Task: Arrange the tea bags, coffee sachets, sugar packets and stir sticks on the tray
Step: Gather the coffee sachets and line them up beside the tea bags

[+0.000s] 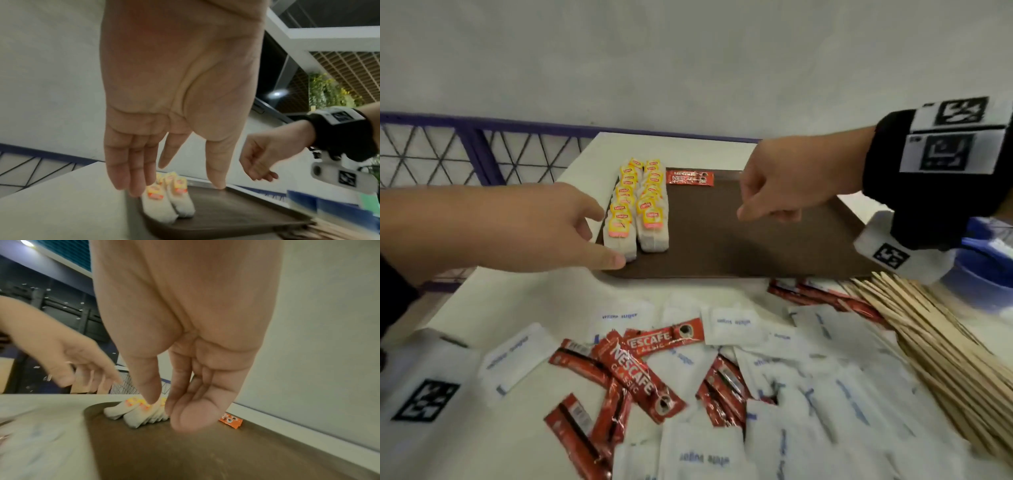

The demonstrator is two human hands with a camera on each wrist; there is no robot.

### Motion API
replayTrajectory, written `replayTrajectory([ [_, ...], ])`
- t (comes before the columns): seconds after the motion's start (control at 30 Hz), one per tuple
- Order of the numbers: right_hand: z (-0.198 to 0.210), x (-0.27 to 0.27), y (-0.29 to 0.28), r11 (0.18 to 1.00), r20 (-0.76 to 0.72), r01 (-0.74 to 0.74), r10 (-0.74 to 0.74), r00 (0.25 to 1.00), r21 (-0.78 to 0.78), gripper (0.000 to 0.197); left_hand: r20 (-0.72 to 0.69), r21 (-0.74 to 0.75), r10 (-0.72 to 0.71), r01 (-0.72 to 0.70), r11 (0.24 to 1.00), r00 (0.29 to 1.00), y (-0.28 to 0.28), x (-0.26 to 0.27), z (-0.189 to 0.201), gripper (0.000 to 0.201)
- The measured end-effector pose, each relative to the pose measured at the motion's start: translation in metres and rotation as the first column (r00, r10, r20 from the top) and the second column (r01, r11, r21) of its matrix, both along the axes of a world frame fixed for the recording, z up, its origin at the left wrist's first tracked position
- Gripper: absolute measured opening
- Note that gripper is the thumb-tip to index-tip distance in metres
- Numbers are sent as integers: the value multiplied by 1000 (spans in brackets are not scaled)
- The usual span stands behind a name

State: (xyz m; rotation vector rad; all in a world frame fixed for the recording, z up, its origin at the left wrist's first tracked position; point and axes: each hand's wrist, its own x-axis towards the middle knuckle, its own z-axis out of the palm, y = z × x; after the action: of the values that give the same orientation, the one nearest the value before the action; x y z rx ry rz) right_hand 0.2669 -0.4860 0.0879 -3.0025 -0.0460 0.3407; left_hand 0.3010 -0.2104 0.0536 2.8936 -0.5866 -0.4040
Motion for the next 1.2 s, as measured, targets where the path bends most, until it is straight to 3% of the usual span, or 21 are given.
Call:
replayTrajectory([
  [0.17, -7, -90, -21, 965, -173, -32, -14, 985, -261, 46, 35, -90, -44, 47, 995, 998, 2, -75, 22, 106],
  [0.33, -42, -113, -22, 951, -62, 42, -64, 996, -307, 57, 104, -282, -41, 69, 957, 994, -1, -160, 2, 64],
  [0.5, -64, -113, -11, 974, 55, 69, -58, 997, -218, 46, 262, -516, 25, 118, 848, 965, -1, -214, -44, 41],
  [0.7, -73, -98, -7, 988, 41, 73, -68, 997, -135, 37, 490, -558, 146, 180, 810, 860, -2, -223, -85, 21],
  [0.83, -76, -95, -5, 985, -2, 30, -31, 1000, -169, 24, 500, -621, 228, 162, 767, 835, -4, -227, -101, 12],
  [1.03, -73, -100, -12, 996, 60, -11, 16, 998, -93, 9, 513, -673, 320, 143, 725, 796, -6, -229, -109, 7],
  [1.2, -52, -112, -13, 985, 256, 10, -54, 965, 171, 19, 528, -699, 336, 174, 694, 780, -5, -228, -110, 16],
])
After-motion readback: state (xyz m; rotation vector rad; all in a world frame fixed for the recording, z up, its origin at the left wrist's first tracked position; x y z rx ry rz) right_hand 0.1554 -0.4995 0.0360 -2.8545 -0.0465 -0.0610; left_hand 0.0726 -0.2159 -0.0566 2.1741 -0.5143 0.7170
